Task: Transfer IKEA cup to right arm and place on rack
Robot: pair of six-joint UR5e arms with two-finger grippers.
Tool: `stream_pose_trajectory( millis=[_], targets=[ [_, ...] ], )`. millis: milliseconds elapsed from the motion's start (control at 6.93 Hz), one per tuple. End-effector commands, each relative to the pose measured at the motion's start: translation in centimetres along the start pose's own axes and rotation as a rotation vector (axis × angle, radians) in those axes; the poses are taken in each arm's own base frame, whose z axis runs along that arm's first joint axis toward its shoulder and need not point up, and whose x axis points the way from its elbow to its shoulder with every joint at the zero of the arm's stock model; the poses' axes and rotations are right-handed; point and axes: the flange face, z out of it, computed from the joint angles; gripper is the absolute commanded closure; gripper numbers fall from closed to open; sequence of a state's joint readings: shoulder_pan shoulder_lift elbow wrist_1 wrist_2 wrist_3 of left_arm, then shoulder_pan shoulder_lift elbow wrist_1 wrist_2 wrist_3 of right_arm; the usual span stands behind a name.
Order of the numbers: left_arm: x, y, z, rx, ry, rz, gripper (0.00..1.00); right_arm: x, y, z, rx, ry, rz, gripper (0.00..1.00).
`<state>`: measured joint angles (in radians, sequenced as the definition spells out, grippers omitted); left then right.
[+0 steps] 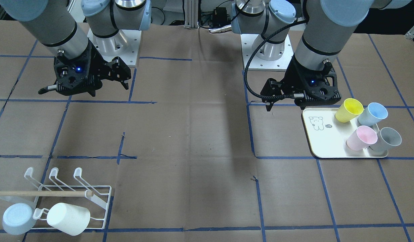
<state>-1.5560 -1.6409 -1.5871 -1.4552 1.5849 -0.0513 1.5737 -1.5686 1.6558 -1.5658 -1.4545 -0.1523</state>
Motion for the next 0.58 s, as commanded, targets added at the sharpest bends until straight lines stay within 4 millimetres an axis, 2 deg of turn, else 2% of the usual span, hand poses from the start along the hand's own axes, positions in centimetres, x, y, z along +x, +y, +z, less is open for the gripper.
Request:
stream_pose_trajectory(
  millis=[0,144,433],
  targets=[
    [0.0,-0.1,0.2,-0.014,0.0,0.0,0.0,-1.6,2.1,-1.8,0.027,0.108,0.048,0.0],
    [0.0,-0.2,0.6,-0.037,-0.002,0.002,0.0,-1.8,3.4,-2.5,0.044,0.137,0.081,0.0],
    [0.0,-0.2,0.7,-0.051,-0.002,0.001,0.0,-1.9,3.5,-2.5,0.054,0.136,0.087,0.0]
  ],
)
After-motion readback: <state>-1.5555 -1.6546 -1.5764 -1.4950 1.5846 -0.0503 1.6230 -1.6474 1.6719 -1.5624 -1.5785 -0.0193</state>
